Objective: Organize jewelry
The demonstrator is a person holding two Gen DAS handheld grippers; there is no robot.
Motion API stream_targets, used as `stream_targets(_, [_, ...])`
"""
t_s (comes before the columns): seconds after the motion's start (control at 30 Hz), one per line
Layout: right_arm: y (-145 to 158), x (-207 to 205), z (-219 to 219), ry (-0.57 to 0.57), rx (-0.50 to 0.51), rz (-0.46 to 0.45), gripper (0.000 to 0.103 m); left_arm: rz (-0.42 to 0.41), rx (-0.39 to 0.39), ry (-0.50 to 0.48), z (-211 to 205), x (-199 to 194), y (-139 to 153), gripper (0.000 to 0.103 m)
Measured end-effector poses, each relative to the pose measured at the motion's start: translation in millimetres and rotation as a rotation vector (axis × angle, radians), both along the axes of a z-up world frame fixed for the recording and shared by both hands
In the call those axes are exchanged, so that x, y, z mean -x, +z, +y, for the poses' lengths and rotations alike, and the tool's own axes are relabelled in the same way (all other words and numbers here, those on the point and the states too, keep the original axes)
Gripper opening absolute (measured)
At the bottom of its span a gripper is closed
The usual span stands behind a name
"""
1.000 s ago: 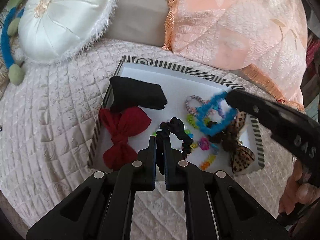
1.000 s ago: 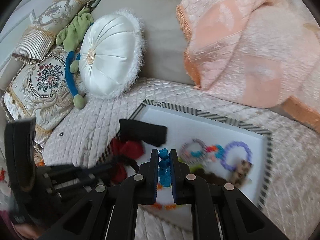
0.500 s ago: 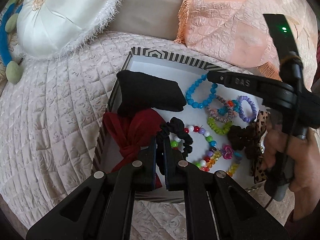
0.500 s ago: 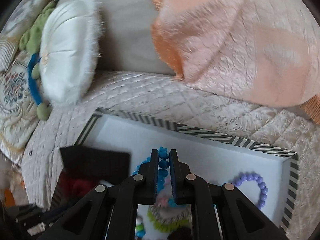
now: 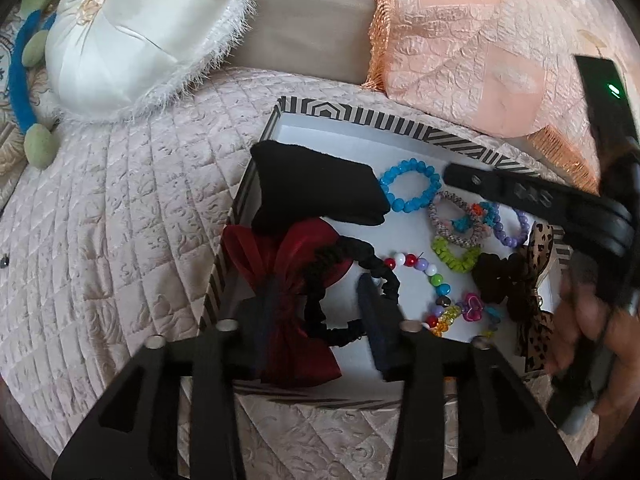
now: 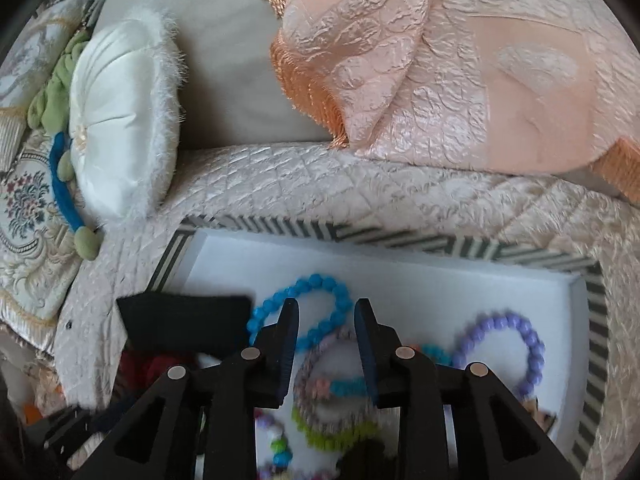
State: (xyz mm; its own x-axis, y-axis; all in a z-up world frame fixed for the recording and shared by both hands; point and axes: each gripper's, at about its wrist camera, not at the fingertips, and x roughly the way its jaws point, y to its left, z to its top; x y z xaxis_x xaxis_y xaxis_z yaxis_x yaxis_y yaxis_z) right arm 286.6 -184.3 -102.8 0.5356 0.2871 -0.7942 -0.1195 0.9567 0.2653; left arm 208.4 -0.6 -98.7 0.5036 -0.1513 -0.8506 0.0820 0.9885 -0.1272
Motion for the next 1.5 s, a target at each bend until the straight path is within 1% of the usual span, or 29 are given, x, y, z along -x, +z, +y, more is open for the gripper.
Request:
stream_targets(0.1, [10,21,-3,0.016,-0.001,-0.013,0.028,-0.011,-0.001,0.000,-1,8,6,0.044])
stream_targets(0.17, [19,38,-5,0.023,0.022,-0.041,0.032,-0.024,-0.010,-0.001,-3,15,10,0.046])
stream_targets(0.2, [24,47,-6,0.019,0.034,-0.055,0.037,-0.029,-0.011,-0.005,-4,19,11,0.046])
stream_targets(0.23, [29,57,-8,0.015,0.041,-0.072,0.038,-0.036,-0.013,-0.007,-5,23,13,0.046])
stream_targets(0.3, [38,78,-11,0.011,0.051,-0.107,0.039,-0.052,-0.022,-0.007,-7,32,18,0.046])
stream_targets(0.37, [43,101,-16,-0.009,0.088,-0.133,0.039,-0.073,-0.035,-0.012,-10,43,23,0.046])
stream_targets(0.57, [47,151,-24,-0.062,0.131,-0.168,0.039,-0.146,-0.075,-0.024,-20,75,40,0.046])
stream_targets(0.67, [50,173,-27,-0.082,0.126,-0.173,0.039,-0.177,-0.086,-0.019,-23,92,49,0.046])
stream_targets(0.8, [55,195,-20,-0.106,0.141,-0.197,0.040,-0.208,-0.096,-0.007,-22,110,58,0.046])
stream_targets(0.9, [61,207,-11,-0.109,0.181,-0.220,0.040,-0.231,-0.102,0.000,-21,122,65,0.046])
stream_targets(0.97, [67,216,-9,-0.112,0.177,-0.243,0.040,-0.244,-0.106,0.007,-20,129,70,0.046])
stream_targets(1.0, [68,220,-10,-0.116,0.170,-0.248,0.043,-0.249,-0.104,0.012,-19,132,74,0.046])
stream_targets(1.03, [71,224,-11,-0.125,0.158,-0.248,0.053,-0.252,-0.102,0.015,-18,134,76,0.046])
stream_targets(1.1, [73,229,-13,-0.142,0.146,-0.249,0.067,-0.263,-0.098,0.018,-18,140,81,0.046])
stream_targets(1.2, [79,241,-13,-0.148,0.137,-0.270,0.067,-0.278,-0.098,0.016,-20,148,88,0.046])
stream_targets(1.5, [87,261,-12,-0.149,0.120,-0.275,0.068,-0.310,-0.114,0.009,-25,167,101,0.046])
